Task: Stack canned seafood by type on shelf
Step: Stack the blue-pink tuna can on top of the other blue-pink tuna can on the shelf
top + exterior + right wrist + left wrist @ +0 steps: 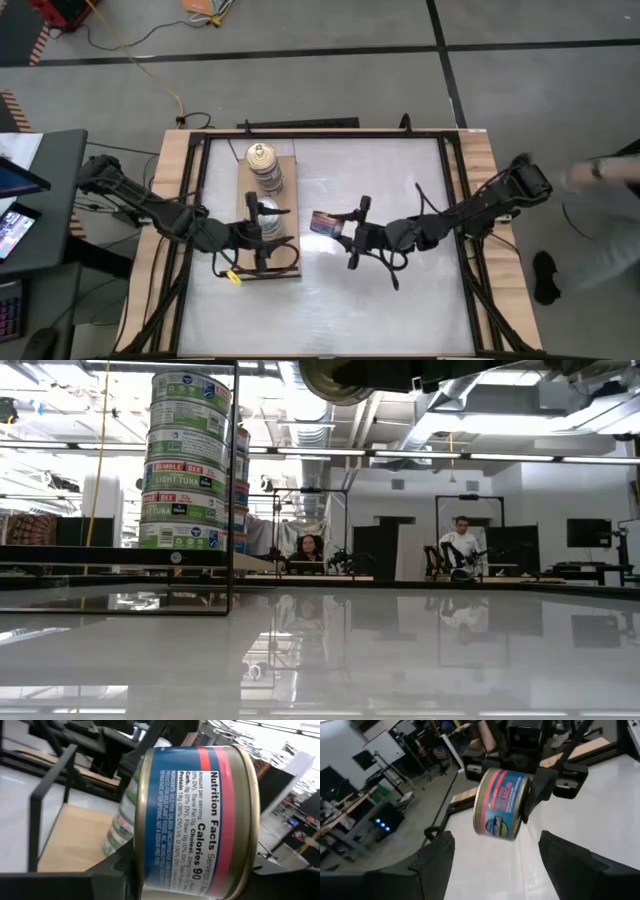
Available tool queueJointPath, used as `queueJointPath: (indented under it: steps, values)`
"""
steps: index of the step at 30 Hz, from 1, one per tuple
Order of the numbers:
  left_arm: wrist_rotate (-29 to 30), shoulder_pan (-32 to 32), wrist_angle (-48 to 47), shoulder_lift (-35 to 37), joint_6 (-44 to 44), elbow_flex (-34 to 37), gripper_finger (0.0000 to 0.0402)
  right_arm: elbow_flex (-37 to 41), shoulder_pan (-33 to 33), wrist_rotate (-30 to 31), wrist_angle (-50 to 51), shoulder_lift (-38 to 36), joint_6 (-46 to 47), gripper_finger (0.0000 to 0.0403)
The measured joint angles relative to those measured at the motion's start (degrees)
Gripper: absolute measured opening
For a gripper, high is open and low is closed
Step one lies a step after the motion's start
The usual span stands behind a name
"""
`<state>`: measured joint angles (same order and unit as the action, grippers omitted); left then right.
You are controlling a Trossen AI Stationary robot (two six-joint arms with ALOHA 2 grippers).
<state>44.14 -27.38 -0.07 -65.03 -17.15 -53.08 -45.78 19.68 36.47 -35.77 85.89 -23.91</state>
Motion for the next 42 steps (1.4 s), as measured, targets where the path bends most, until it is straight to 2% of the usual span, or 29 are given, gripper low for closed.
queueJointPath:
  steps: [8, 12, 16, 23, 28, 33, 41, 42]
  values:
    - [-3.39, 1.90, 4.55, -4.36, -5.03, -0.82, 0.0323, -0.94, 0.26, -0.85, -0.87, 0.76, -0.59, 0.0209]
    - [-3.65, 2.12, 4.58, -7.38, -8.62, -4.46, 0.0344, -1.01, 0.57, -0.79, -0.68, 0.72, -0.64, 0.0209]
    - [-4.88, 3.28, 3.64, -11.19, -10.86, -9.04, 0.0348, -1.03, 0.57, -1.55, -0.69, 0.70, -0.63, 0.0210]
    - [-9.32, 6.49, -8.28, -18.03, -7.62, -18.26, 0.0348, -1.03, 0.55, -2.12, -0.62, 0.68, -0.63, 0.0210]
    - [-8.99, 8.50, -14.79, -21.47, -4.51, -23.25, 0.0347, -1.03, 0.73, -2.15, -0.18, 0.68, -0.69, 0.0210]
    - [-9.40, 8.73, -17.78, -22.13, -3.57, -24.39, 0.0309, -1.05, 1.33, -2.11, 0.15, 0.66, -2.07, 0.0212]
    - [-8.58, 8.25, -18.96, -21.95, -4.79, -24.41, 0.0185, -1.09, 1.18, -1.84, 0.41, 0.60, -2.30, 0.0227]
    - [-8.40, 8.08, -18.83, -21.97, -5.05, -24.41, 0.0182, -1.09, 1.20, -1.84, 0.39, 0.59, -1.77, 0.0228]
